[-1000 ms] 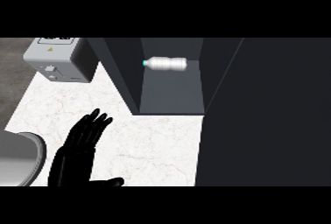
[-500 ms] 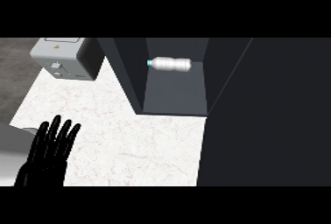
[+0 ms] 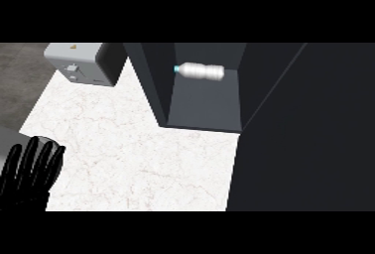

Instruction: Pick up the bottled water, place it into the cabinet and close the cabinet

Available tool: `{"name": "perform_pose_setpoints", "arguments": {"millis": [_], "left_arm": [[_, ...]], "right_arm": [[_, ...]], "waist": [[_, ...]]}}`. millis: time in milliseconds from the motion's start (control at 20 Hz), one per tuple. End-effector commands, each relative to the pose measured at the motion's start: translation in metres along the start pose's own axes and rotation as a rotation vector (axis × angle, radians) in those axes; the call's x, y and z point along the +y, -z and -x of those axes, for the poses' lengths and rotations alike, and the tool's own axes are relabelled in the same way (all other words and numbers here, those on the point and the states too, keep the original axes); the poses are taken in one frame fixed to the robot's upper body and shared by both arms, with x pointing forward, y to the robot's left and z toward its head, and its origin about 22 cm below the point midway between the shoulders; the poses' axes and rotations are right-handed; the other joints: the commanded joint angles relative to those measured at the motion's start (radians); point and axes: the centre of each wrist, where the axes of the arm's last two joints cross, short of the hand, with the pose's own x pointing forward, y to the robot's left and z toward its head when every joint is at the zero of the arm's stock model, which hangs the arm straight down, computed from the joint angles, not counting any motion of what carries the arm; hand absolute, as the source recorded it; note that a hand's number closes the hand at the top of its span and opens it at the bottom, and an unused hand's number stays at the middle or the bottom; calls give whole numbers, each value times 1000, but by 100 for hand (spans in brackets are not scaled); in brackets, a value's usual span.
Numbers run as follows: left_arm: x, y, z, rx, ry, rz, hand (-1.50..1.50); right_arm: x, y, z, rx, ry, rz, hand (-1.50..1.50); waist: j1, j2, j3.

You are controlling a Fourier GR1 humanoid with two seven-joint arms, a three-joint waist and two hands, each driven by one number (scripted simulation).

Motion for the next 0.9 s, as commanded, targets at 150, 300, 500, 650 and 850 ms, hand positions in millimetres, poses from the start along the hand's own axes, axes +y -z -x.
{"name": "perform_pose_setpoints", "arguments": {"millis": [150,300,500,650,850], "left_arm": [[8,-8,-12,15,-12,53,-150],[19,-5,-20,17,-15,68,-150],[21,-2,-26,10,-15,100,-150],[23,-5,-26,19,-13,108,-150],[24,3,-33,22,-10,143,-150]], "right_arm": [[22,27,-18,-91,47,-206,150],[19,28,-18,-66,21,-232,150],[15,34,-13,-69,15,-237,150],[10,35,-9,-16,-40,-255,150],[1,35,-14,6,-122,-309,150]], "waist": [[60,15,-1],[74,22,-2],[104,30,-3],[129,33,-6],[151,39,-9]]}}
